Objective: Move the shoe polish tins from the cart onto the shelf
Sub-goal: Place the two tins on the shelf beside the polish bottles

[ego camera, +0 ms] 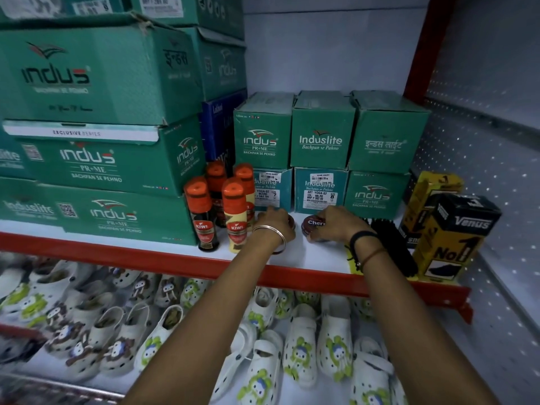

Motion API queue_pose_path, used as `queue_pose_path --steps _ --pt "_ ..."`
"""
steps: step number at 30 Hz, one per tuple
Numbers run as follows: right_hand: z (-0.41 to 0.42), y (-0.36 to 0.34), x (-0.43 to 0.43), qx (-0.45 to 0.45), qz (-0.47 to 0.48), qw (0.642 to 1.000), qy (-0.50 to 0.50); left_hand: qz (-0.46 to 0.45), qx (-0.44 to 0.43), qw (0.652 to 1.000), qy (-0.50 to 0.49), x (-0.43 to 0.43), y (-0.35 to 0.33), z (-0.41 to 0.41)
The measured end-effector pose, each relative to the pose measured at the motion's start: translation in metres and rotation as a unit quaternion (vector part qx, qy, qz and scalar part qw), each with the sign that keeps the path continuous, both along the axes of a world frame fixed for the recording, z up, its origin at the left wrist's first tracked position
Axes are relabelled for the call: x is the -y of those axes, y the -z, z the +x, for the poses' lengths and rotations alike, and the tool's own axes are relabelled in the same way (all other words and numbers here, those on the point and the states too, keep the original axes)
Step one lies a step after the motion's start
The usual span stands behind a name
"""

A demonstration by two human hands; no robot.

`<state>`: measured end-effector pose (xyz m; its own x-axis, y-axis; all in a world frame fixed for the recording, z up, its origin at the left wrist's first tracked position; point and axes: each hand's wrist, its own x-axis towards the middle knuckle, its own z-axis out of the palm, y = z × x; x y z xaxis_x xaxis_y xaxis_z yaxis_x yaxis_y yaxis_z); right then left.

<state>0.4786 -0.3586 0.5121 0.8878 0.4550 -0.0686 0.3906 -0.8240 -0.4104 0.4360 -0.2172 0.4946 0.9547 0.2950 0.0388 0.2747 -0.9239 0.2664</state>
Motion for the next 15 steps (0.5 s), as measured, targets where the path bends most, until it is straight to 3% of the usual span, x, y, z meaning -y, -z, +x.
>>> queue_pose_path --steps 6,9,15 --pt "-0.015 -0.008 0.003 0.041 -0.029 0.998 -0.025 -0.014 0.059 0.998 0.013 0.002 -0.007 -0.016" --pt "-0.033 -0.014 0.007 0.102 0.042 0.993 -0.039 -0.007 0.147 0.988 0.048 0.006 -0.014 -0.042" --pt "-0.1 -0.007 0.006 0.198 0.211 0.954 -0.073 -0.07 0.315 0.934 0.153 0.004 -0.015 -0.126"
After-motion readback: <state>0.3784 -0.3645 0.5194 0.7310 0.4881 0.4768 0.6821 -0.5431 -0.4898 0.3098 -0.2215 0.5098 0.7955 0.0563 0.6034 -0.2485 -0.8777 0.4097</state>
